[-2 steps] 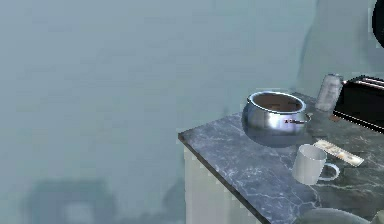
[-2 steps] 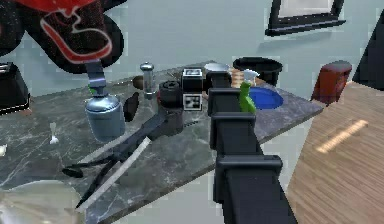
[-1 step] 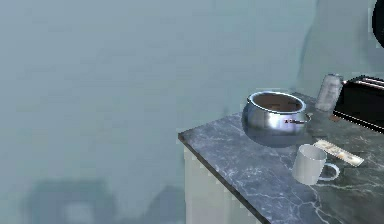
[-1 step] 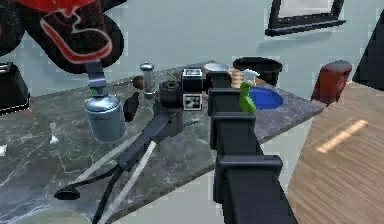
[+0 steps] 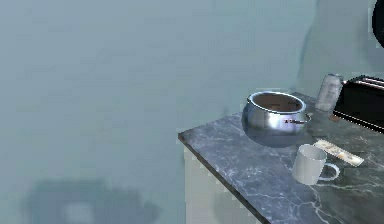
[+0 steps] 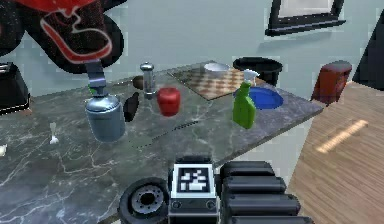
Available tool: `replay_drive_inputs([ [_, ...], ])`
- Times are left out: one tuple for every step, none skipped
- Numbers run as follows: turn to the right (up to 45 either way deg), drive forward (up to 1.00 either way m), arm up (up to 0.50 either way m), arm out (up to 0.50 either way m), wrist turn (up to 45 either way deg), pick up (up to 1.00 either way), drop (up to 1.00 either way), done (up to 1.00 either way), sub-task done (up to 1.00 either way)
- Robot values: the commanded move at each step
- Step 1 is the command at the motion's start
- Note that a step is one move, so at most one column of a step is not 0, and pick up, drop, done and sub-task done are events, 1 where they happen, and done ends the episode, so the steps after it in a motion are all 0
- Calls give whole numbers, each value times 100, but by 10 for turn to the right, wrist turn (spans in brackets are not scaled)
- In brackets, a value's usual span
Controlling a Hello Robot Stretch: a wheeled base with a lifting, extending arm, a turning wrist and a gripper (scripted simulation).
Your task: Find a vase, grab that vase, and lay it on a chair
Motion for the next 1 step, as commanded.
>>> replay_drive_inputs([
  [-450, 0, 0, 0, 0, 0, 0, 0, 0],
])
